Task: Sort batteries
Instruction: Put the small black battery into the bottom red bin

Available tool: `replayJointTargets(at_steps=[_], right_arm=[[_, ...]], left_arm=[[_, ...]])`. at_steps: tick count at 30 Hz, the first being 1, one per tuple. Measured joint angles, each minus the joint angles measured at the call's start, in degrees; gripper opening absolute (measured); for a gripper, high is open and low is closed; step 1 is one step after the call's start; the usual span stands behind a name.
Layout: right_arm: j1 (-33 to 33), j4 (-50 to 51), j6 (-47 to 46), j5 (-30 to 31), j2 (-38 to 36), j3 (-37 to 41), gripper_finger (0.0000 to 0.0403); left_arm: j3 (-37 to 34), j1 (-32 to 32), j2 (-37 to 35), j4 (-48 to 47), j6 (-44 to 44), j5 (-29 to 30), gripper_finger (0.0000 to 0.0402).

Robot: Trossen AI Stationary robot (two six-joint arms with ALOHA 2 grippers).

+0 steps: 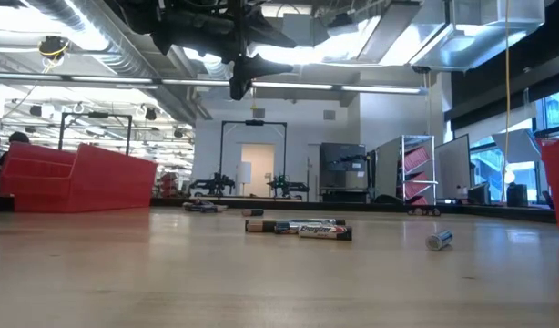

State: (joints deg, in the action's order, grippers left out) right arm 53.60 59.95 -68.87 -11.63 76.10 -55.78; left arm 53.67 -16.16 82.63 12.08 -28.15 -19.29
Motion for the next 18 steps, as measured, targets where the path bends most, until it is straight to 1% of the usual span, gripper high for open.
replayJointTargets(at_steps=[3,7,10,14,16,18], right_arm=[[0.00,3.00,-0.51,0.56,-1.17,-3.44,0.0170],[-2.29,6.60,0.37,4.37,-2.16,-9.75,0.0170],[-5.72,7.79,3.24,11.33,-2.60,-14.14,0.0170],[-12.51,7.36,8.75,22.16,-2.60,-17.80,0.0170],[-16.62,6.23,11.45,27.36,-2.60,-18.19,0.0170],[-20.43,5.32,13.88,32.44,-2.55,-18.20,0.0170]], left_arm=[[0.00,0.14,0.00,-1.54,2.91,-0.02,0.0169],[0.00,1.40,-0.04,-6.15,8.38,-0.01,0.0169],[-0.02,3.68,-0.52,-11.20,15.46,-0.58,0.0169],[-0.02,8.22,-0.94,-20.13,27.30,-1.21,0.0169],[-0.02,10.53,-0.92,-24.76,30.80,-1.10,0.0169],[-0.02,12.64,-0.33,-27.43,32.48,-0.10,0.0169]])
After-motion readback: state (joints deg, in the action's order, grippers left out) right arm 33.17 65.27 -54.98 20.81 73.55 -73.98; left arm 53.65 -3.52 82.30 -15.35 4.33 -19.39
